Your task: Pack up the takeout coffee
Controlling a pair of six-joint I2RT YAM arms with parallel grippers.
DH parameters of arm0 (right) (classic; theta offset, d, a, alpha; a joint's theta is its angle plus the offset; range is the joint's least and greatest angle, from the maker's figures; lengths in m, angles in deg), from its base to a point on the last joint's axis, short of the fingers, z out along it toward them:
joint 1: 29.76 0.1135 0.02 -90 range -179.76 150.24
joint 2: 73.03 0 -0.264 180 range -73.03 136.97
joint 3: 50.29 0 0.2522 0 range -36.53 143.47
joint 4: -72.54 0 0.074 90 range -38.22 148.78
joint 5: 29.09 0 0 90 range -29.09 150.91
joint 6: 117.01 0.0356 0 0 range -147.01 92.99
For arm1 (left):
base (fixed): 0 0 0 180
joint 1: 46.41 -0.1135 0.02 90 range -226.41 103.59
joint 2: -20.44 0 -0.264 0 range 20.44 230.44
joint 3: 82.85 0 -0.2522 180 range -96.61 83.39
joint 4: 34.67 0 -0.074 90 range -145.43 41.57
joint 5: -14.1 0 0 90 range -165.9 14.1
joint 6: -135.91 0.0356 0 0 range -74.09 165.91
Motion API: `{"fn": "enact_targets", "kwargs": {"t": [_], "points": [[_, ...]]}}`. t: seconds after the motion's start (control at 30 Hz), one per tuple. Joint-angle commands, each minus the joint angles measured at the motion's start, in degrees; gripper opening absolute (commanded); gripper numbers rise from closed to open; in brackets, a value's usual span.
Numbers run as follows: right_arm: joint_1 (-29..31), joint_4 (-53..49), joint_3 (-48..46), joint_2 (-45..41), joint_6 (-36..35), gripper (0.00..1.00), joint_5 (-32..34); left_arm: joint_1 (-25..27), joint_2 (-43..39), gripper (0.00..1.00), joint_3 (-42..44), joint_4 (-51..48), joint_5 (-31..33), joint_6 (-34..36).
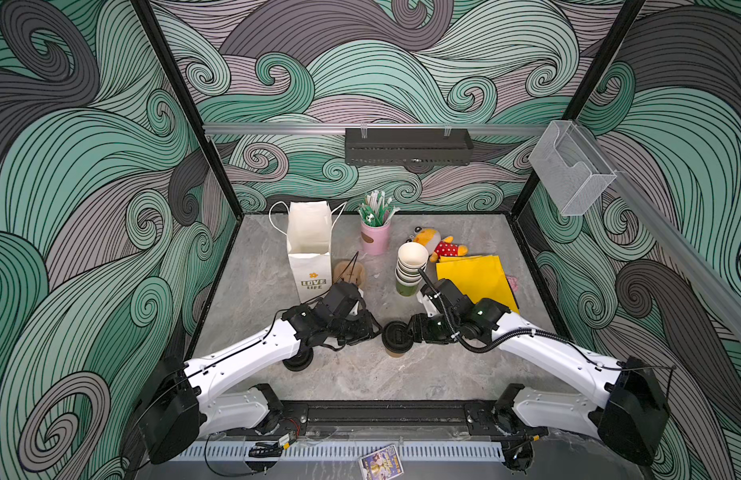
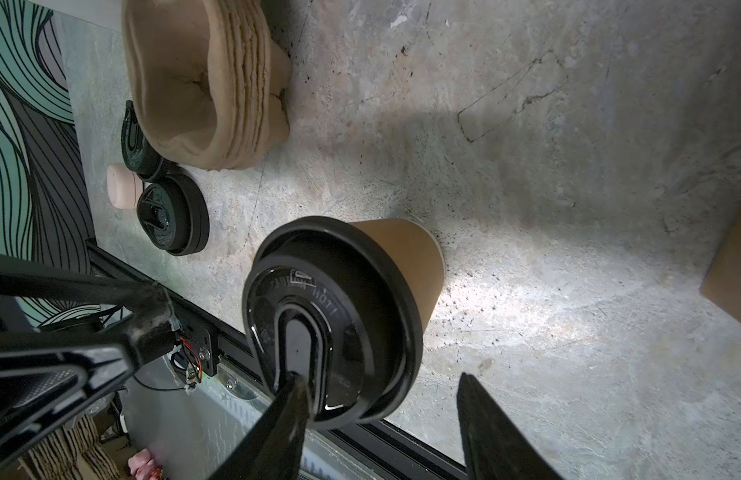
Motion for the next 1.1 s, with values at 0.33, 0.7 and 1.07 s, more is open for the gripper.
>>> {"fn": "enact_targets", "kwargs": {"t": [0.33, 0.7, 1.07], "points": [[0.51, 0.28, -0.38, 0.34, 0.6, 0.59, -0.46, 1.12, 4.71, 0.33, 2.92, 8.1, -5.6, -0.79], [0.94, 0.96, -0.59, 1.13, 0.69, 0.59, -0.99, 1.1, 7.16, 0.26, 3.39, 8.93, -5.87, -1.02], [1.03, 0.39, -1.01, 1.04, 0.91, 0.59, -0.34, 1.1, 7.07, 0.19, 3.74, 9.11, -5.74, -1.07]]}}
